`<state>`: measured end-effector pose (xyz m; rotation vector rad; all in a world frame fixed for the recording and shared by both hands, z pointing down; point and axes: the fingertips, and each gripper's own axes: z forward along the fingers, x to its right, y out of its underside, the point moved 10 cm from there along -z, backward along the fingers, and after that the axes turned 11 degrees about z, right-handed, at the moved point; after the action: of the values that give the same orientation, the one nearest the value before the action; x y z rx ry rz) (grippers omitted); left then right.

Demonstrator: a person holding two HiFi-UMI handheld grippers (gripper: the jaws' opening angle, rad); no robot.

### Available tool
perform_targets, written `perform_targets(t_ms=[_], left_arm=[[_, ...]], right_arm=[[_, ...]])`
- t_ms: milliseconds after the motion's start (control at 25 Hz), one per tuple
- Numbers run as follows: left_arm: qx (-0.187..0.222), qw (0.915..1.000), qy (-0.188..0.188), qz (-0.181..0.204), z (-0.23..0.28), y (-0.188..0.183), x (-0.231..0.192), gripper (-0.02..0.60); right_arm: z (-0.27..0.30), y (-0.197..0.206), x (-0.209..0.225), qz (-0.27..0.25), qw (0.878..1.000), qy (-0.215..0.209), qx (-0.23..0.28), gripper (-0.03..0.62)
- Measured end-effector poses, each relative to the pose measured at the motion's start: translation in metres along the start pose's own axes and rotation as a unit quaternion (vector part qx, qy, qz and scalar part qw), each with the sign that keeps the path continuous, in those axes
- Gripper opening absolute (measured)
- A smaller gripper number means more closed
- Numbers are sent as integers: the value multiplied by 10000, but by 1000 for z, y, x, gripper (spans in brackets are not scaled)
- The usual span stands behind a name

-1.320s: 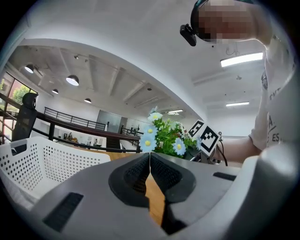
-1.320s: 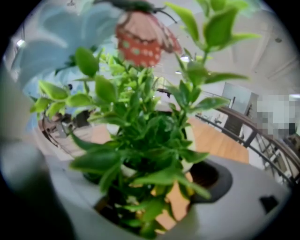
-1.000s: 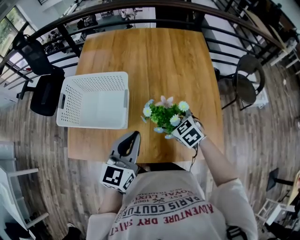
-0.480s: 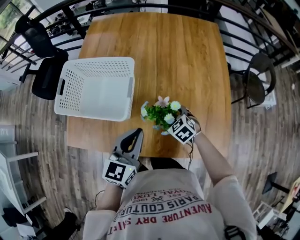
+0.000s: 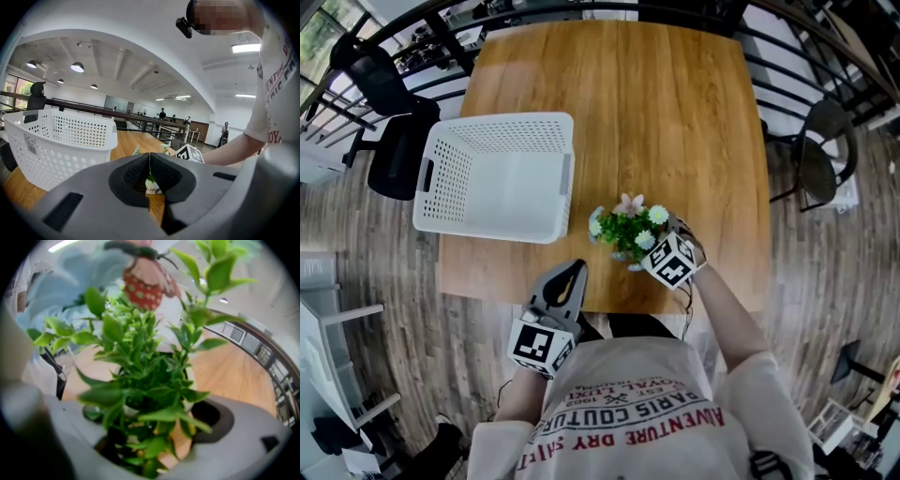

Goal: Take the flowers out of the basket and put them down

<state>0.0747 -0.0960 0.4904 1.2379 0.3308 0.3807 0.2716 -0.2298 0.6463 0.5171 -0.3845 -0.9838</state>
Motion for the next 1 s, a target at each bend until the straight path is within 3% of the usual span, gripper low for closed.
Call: perform_targets(t_ms=[120,240,480,800,840,880,920,1000], left_arm=[[-2,10000,77,31,-1,2,-2,28],[-8,9998,193,83,1,2,-4,28],[46,9990,409,188,6,-7,-11,28],[326,9976,523,327,6,-27,-16,28],[354,9975,515,328,5,-29,-16,28],[383,9974,506,329,4,-31,-16,28],[412,9974,499,330,2,-33,-16,28],[471,9971,499,344,-2,-36,-16,28]], right_arm=[[-4,0,-3,-22,9997,183,183,474],[-15,-4,-2,273,9979,202,543,474],[-49,-10,-7,692,9944,211,775,474],[-123,-32,-22,1045,9792,977,1441,462],[-134,-36,-24,1139,9724,1260,1598,387],[-144,-39,-26,1244,9633,1589,1769,177],[-153,-42,-28,1341,9543,1856,1920,43],[-167,-47,-35,1520,9441,2014,2120,43]])
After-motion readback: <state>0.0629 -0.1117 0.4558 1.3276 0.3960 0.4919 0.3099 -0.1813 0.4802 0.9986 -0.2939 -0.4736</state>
